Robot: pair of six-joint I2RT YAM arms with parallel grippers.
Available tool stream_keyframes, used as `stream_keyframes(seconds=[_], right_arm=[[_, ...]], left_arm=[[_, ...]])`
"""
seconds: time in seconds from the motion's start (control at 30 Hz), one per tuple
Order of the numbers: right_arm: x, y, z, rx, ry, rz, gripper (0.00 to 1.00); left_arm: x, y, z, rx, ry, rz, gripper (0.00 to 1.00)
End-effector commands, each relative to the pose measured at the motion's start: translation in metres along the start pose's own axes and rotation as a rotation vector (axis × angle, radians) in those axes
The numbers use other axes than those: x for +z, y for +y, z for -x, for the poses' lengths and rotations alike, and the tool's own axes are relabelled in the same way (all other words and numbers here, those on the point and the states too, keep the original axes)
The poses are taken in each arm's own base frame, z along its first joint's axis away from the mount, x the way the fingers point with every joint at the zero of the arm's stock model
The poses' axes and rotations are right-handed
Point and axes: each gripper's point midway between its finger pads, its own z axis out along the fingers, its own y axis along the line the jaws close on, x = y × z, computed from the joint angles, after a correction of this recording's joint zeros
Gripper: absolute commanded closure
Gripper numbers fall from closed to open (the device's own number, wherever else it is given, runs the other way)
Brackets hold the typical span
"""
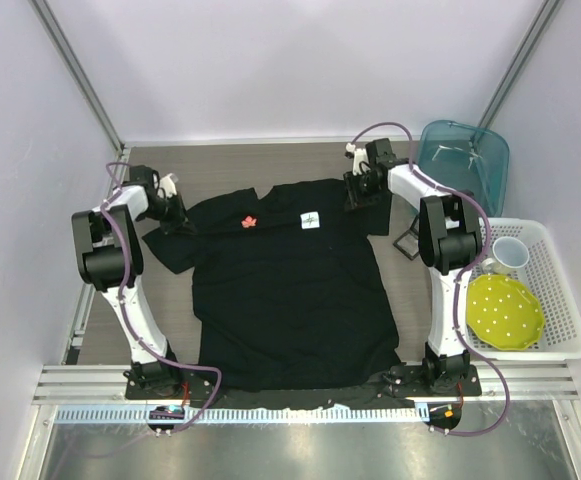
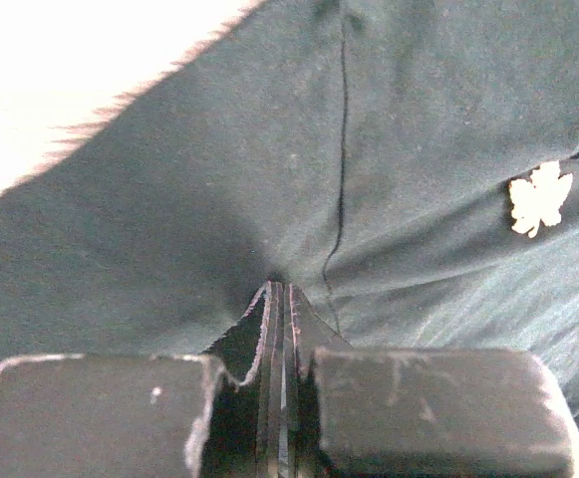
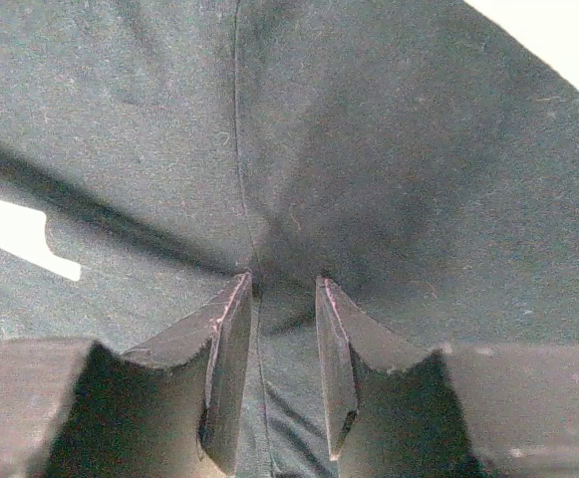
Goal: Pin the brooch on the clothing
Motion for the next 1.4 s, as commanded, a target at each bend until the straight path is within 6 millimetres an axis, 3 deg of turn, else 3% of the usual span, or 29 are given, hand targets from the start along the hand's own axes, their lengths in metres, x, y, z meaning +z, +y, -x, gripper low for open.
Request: stream_keyframes(seconds=[0.0,0.13,0.33,0.47,0.57,0.6,0.67,0.8,0.97,1.17,1.2,1.37], right_arm=[[-0.010,-0.027,0.001,-0.007,0.013,-0.109,0.62],[-0.020,0.005,0.028,-0.027,-0.052,0.027,0.59],[-0.034,0.057,0.059,-0.075,-0.130,0.155,0.53],[-0.022,0.074,0.067,-0.091,-0.140,0.184,0.53],[-0.007,0.079,0.070,-0.080,-0.141,0.195,0.53],[-0.004,0.081,0.071,-0.082,-0.143,0.195,0.53],[0.007,0.080,0.073,-0.068,-0.150,0.193,0.54],[0.028,0.068,0.070,-0.050,-0.138,0.153,0.57],[0.044,0.042,0.060,0.009,-0.106,0.056,0.62],[0.043,0.001,0.052,0.096,-0.096,-0.090,0.67],[0.043,-0.004,0.052,0.103,-0.097,-0.098,0.67],[0.040,-0.015,0.059,0.103,-0.112,-0.109,0.66]], left_arm=[[-0.002,0.027,0.013,0.035,-0.019,0.077,0.97],[-0.010,-0.014,0.023,0.114,-0.065,-0.096,0.90],[-0.026,-0.075,0.041,0.265,-0.170,-0.191,0.81],[-0.010,-0.108,0.048,0.298,-0.175,-0.232,0.74],[0.002,-0.120,0.054,0.283,-0.173,-0.250,0.74],[0.010,-0.116,0.054,0.268,-0.159,-0.248,0.74],[0.025,-0.128,0.053,0.271,-0.143,-0.235,0.74],[0.052,-0.112,0.048,0.184,-0.088,-0.193,0.72],[0.064,-0.078,0.057,0.063,-0.085,-0.037,0.72],[0.060,-0.053,0.069,-0.004,-0.123,0.091,0.69],[0.055,-0.040,0.074,-0.034,-0.133,0.096,0.69],[0.055,-0.030,0.079,-0.046,-0.132,0.082,0.68]])
